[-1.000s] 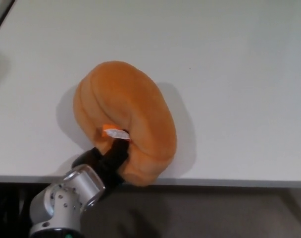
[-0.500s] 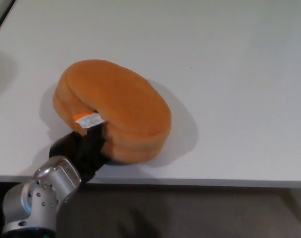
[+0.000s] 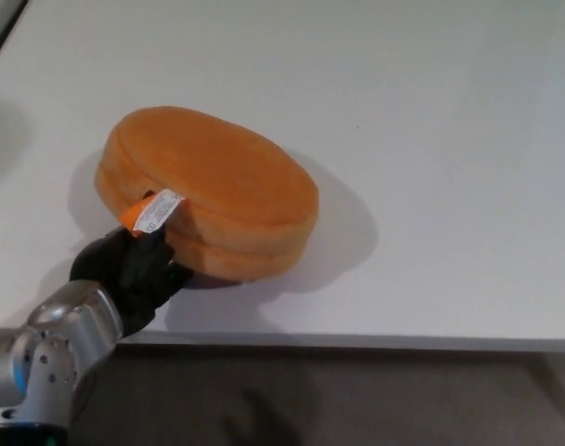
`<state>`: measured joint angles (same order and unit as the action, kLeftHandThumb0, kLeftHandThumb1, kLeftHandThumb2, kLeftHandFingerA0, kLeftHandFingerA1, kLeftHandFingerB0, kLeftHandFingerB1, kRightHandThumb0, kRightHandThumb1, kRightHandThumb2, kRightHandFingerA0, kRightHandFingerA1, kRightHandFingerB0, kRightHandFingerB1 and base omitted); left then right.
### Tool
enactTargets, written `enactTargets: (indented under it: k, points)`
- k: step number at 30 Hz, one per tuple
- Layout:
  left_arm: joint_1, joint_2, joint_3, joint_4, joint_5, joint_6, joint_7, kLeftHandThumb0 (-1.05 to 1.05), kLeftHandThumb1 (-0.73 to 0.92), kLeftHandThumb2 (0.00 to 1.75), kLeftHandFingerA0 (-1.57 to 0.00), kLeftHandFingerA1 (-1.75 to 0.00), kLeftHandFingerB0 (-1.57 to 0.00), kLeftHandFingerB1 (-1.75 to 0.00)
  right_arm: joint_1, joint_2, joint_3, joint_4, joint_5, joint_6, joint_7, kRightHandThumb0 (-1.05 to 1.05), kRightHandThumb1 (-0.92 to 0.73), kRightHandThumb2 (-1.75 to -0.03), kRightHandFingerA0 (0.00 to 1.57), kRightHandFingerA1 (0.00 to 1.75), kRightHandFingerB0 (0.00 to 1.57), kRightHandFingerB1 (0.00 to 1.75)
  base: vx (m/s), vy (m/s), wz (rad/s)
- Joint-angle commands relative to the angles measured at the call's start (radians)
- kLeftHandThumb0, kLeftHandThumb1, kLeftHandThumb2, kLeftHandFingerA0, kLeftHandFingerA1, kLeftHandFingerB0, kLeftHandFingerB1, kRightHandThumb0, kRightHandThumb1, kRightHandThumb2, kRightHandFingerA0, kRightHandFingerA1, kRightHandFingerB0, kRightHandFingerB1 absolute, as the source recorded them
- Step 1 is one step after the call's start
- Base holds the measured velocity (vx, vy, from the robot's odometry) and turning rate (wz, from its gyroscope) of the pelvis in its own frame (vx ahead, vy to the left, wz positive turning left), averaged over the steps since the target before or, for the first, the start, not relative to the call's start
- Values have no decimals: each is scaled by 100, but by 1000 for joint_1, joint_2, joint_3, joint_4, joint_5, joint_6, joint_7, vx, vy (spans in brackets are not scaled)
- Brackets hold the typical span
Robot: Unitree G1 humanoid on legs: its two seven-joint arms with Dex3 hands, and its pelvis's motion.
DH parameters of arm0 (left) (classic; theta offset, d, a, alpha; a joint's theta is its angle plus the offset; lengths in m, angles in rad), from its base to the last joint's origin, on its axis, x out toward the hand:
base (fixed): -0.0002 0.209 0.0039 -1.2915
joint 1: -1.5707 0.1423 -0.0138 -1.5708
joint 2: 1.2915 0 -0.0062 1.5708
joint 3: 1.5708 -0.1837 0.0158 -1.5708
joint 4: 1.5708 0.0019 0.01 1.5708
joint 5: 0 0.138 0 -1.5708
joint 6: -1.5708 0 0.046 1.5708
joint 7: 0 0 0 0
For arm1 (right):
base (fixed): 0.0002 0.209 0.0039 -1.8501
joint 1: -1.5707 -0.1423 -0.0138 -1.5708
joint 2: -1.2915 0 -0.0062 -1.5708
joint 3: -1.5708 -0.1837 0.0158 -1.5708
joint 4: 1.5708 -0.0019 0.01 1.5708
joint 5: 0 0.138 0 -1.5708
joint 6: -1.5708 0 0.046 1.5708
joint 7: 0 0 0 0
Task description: A soft plate is kept in the center of the table close to the robot and the robot uses its left hand to pick up the plate, turns it upside down and places it back on the table
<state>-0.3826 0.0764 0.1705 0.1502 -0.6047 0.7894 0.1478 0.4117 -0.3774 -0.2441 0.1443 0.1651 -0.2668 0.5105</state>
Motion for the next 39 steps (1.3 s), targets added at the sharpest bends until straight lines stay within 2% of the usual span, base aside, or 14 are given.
enactTargets:
  k: [1,6,7,8,13,16,19,29,30,31,36,37,38,39]
  points:
    - [8,68,-12,-10,-15,69,-147,-104,92,70,0,0,0,0,-5,-1,1,1,5,-10,-3,-89,-75,-110,46,56,26,48,0,0,0]
    - [-43,162,-43,31,-44,165,-286,-105,92,74,0,-3,0,0,-11,-7,1,-1,4,-6,0,-83,-88,-67,52,46,33,36,0,0,0]
    - [-58,187,-54,40,-47,194,-311,-105,75,124,0,-18,0,0,-11,-7,1,-3,6,-1,0,-83,-88,-67,52,45,33,35,0,0,0]
    - [-78,225,-77,52,-48,228,-352,-105,78,123,0,-21,0,0,-11,-8,1,-4,6,0,1,-88,-76,-109,47,56,27,47,0,0,0]
    - [-136,391,-218,53,-12,291,-498,-105,79,122,0,-24,0,0,-21,-12,2,2,5,-3,6,-83,-88,-67,54,45,33,35,0,0,0]
    - [-141,442,-253,29,-24,311,-541,-105,79,121,0,-23,0,0,-24,-14,3,6,1,-10,6,-90,-78,-110,48,56,27,47,0,0,0]
    - [-120,503,-283,-26,-35,310,-587,-104,80,119,0,-24,0,0,-24,-11,3,9,8,-2,10,-84,-87,-67,53,45,32,35,0,0,0]
    - [76,578,-172,-238,-91,305,-592,-104,78,120,0,-20,0,0,-18,-10,8,13,5,-9,13,-91,-77,-109,48,56,27,47,0,0,0]
    - [97,586,-160,-256,-89,297,-603,-104,78,119,0,-19,0,0,-19,-11,8,16,6,-12,15,-83,-88,-67,54,46,33,35,0,0,0]
    - [117,596,-148,-278,-91,295,-609,-103,77,119,0,-20,0,0,-19,-10,8,17,5,-15,14,-91,-77,-110,47,56,27,48,0,0,0]
    - [221,644,-66,-376,-124,290,-669,-104,79,120,0,-19,0,0,-18,-10,7,15,10,-9,17,-84,-87,-66,54,47,33,36,0,0,0]
    - [241,657,-50,-399,-127,291,-677,-104,79,120,0,-19,0,0,-17,-9,8,12,9,-2,14,-90,-75,-110,49,57,28,48,0,0,0]
    - [274,687,-25,-433,-134,289,-700,-103,78,120,0,-19,0,0,-16,-8,13,10,1,-1,11,-84,-88,-67,52,46,33,36,0,0,0]
    - [286,697,-16,-446,-138,288,-710,-103,77,120,0,-19,0,0,-17,-7,13,11,3,-2,12,-86,-74,-109,45,56,26,48,0,0,0]
